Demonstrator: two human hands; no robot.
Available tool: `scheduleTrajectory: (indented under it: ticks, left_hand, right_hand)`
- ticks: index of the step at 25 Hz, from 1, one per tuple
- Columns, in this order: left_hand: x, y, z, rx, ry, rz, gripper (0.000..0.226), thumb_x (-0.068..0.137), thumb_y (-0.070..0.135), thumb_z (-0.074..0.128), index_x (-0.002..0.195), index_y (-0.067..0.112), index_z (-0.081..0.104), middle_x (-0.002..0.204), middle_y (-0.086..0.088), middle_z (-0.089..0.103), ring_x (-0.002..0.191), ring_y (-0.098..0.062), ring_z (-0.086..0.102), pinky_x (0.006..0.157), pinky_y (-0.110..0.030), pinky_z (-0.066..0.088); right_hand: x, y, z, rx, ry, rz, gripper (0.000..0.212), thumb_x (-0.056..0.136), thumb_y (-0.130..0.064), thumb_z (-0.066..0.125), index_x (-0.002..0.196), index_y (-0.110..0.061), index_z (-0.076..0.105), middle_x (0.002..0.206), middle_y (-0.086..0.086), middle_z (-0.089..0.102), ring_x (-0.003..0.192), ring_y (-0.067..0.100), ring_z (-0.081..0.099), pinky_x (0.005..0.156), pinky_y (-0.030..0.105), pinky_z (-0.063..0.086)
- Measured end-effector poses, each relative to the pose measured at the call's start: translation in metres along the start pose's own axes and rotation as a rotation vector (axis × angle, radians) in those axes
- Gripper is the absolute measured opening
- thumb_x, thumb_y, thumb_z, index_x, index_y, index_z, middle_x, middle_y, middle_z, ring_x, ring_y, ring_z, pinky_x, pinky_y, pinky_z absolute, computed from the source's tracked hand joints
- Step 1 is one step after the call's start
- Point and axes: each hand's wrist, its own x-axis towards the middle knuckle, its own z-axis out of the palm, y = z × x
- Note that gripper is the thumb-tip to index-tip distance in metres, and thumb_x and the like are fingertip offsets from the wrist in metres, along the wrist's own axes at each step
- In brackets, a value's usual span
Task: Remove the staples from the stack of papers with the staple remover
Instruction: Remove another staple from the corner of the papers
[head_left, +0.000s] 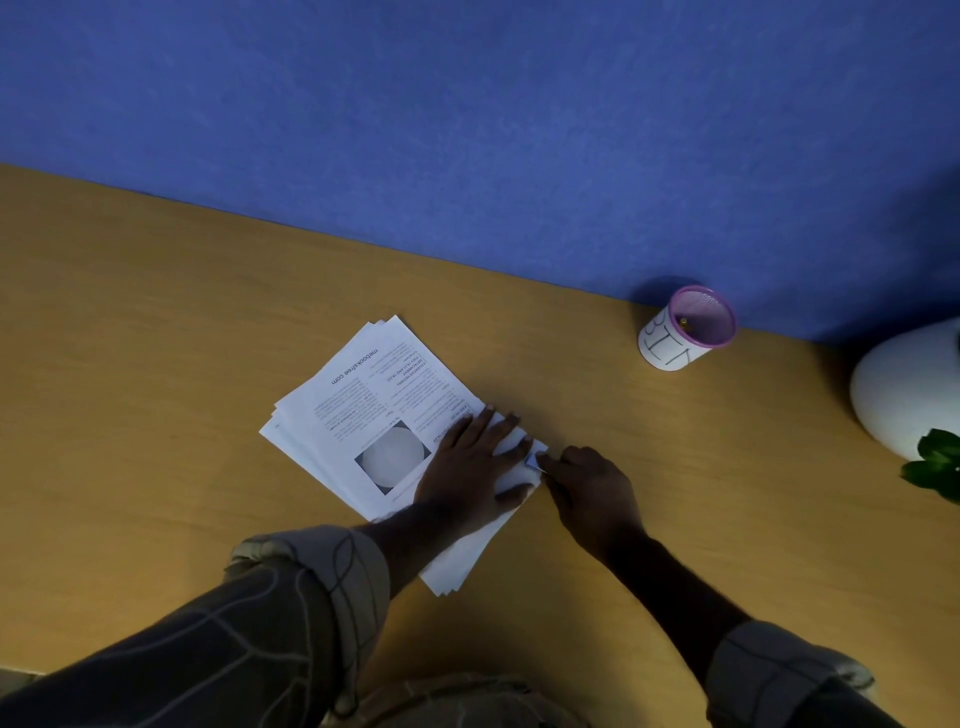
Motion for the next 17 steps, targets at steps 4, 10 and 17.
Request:
scheduleTrajectory:
  ticks: [4,10,17]
  left_hand:
    - [0.0,0.0,-0.001,-0.004,-0.004,0.0,0.061,0.092,0.064,0.044,0.144,0.032,0.042,0.161,0.0,0.032,0.151,-0.028,0.021,0.12,-0.051,0.025]
    - [0.001,0.001,-0.003,-0.001,-0.025,-0.012,0.063,0.091,0.065,0.042,0.145,0.031,0.042,0.162,0.0,0.03,0.151,-0.027,0.018,0.121,-0.051,0.023]
    - [0.0,0.0,-0.001,-0.002,0.009,0.001,0.064,0.091,0.065,0.042,0.144,0.03,0.042,0.16,0.0,0.033,0.15,-0.028,0.023,0.12,-0.05,0.025]
  right_hand:
    - [-0.003,-0.007,0.007,0.077,-0.001,0.158,0.024,0.091,-0.02,0.063,0.115,-0.017,0.067,0.082,-0.001,0.063,0.069,0.006,0.045,0.056,0.016,0.031]
    - [0.0,-0.005,0.009,-0.068,0.004,-0.005,0.025,0.086,-0.012,0.069,0.11,-0.016,0.068,0.083,0.002,0.065,0.07,0.016,0.056,0.058,0.027,0.045]
    - [-0.003,0.007,0.006,0.209,0.068,0.22,0.03,0.089,-0.015,0.066,0.118,-0.02,0.067,0.094,-0.002,0.07,0.081,0.004,0.052,0.068,0.023,0.043]
